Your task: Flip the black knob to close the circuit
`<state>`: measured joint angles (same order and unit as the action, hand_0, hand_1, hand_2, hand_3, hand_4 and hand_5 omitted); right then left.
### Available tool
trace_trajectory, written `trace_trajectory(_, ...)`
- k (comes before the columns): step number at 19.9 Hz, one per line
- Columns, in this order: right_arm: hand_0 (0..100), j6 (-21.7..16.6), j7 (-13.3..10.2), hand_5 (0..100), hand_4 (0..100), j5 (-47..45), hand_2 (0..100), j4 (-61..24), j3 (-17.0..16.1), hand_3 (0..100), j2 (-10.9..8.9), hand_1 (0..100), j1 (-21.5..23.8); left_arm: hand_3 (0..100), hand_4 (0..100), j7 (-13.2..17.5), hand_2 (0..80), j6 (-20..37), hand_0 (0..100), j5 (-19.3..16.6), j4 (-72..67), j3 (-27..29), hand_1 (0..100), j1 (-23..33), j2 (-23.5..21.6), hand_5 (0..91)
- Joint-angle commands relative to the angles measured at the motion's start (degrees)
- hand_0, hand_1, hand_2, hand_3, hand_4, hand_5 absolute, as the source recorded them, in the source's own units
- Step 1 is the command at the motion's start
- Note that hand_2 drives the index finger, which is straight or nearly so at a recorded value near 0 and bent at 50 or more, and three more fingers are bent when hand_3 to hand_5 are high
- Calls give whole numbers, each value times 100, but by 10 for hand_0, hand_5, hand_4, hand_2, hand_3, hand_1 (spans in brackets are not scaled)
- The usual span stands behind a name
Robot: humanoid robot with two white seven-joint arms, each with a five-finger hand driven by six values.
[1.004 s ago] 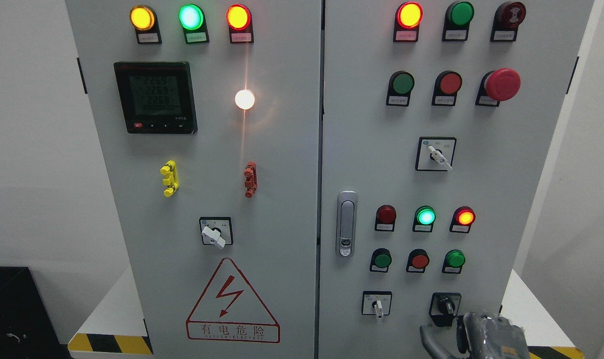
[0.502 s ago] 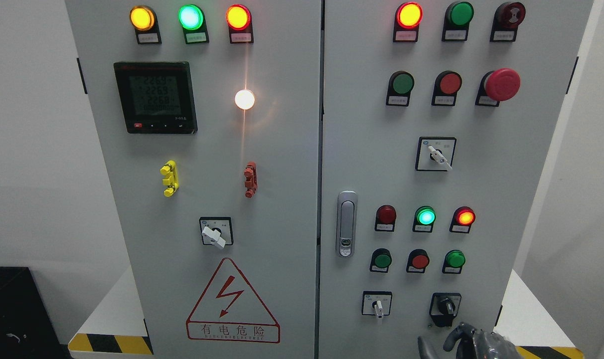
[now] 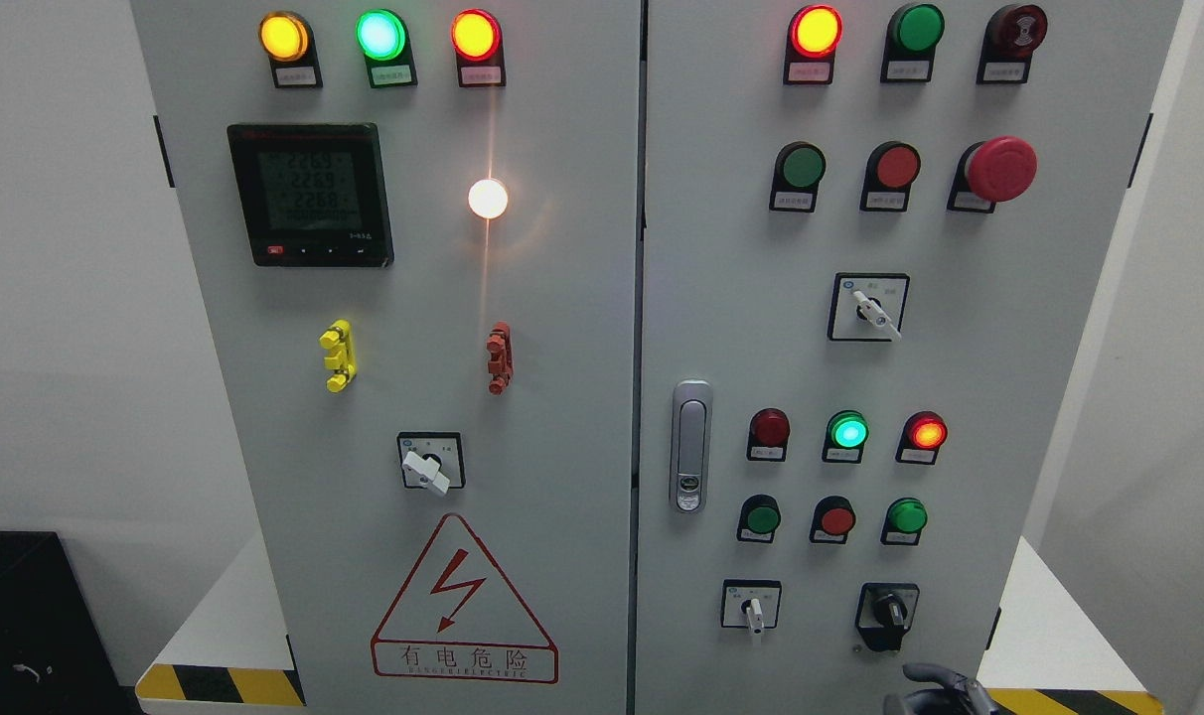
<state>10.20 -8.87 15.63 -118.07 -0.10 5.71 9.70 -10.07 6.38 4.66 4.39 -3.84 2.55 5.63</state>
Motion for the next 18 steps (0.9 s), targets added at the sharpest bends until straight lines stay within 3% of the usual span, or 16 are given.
trace_trajectory(1,50,-79,-36,259,332,-1210,197,-155,-113,312,114,186,252,0,0,5,0,3,120,0,0,-3,556,0,0,0)
trace_trajectory(5,41,-456,17,114,231,-1580,136,-164,-104,224,114,144,410,0,0,-4,0,3,120,0,0,-3,556,0,0,0)
trace_trajectory(12,0,-659,271,28,126,-1747,65,-164,-104,141,97,90,665,0,0,-4,0,3,120,0,0,6,556,0,0,0)
trace_trajectory(18,0,-660,272,0,92,-1791,35,-172,-95,113,88,72,674,0,0,5,0,3,120,0,0,-3,556,0,0,0)
